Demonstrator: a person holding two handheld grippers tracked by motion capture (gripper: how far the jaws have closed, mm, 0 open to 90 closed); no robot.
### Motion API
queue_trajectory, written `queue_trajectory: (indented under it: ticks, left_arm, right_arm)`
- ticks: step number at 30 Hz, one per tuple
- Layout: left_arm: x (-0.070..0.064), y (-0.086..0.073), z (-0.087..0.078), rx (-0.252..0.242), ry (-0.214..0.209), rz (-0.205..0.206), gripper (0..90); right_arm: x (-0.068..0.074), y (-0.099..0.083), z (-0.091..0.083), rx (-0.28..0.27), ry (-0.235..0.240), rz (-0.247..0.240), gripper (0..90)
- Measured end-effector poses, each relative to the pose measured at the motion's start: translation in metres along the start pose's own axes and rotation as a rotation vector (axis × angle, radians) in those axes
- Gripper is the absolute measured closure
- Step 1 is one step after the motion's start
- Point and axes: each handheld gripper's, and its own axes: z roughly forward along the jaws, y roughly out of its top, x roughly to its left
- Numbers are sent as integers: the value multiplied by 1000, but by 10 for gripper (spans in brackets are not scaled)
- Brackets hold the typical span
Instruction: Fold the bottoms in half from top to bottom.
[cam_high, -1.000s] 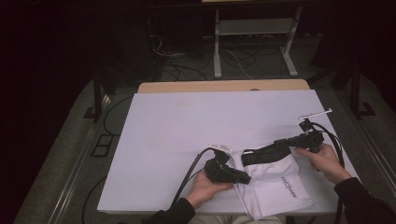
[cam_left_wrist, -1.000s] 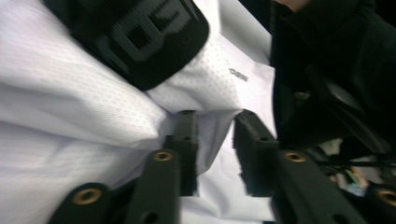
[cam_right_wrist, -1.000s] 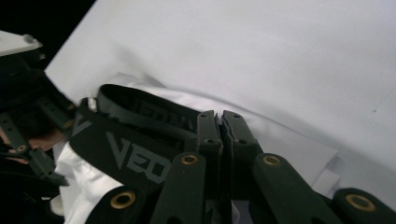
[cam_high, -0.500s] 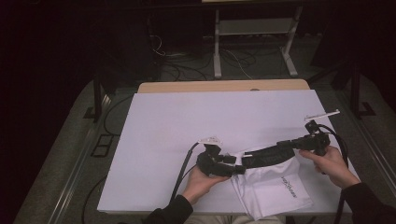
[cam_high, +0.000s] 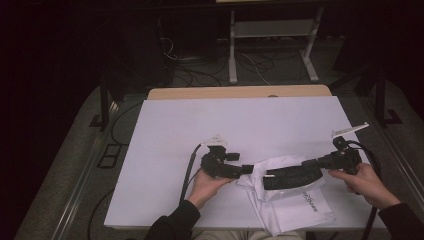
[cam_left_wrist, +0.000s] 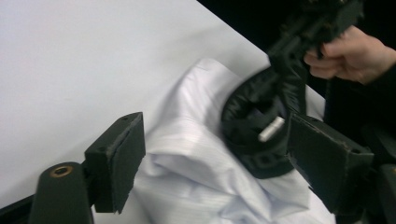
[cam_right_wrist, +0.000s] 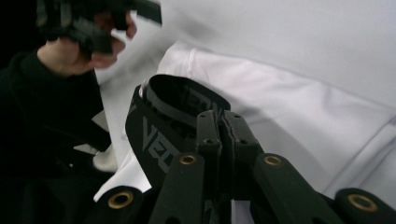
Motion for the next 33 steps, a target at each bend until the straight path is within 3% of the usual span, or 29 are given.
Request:
queue_trajectory:
  ticks: [8,15,23,33]
  left_arm:
    - [19,1,-17,-59,41,-20,148]
    - [25,1,-24,-102,66,-15,129]
    - [32,0,-29,-120,110,-2,79]
    - [33,-1,-30,-125,129,9,38]
  right_arm:
    - [5,-7,-4,33,1,-7,837]
    - [12,-11,-5,48,-20,-29,834]
    - [16,-20,-4,63,-23,-36,829]
    - [17,-36,-8,86,-33,-32,795]
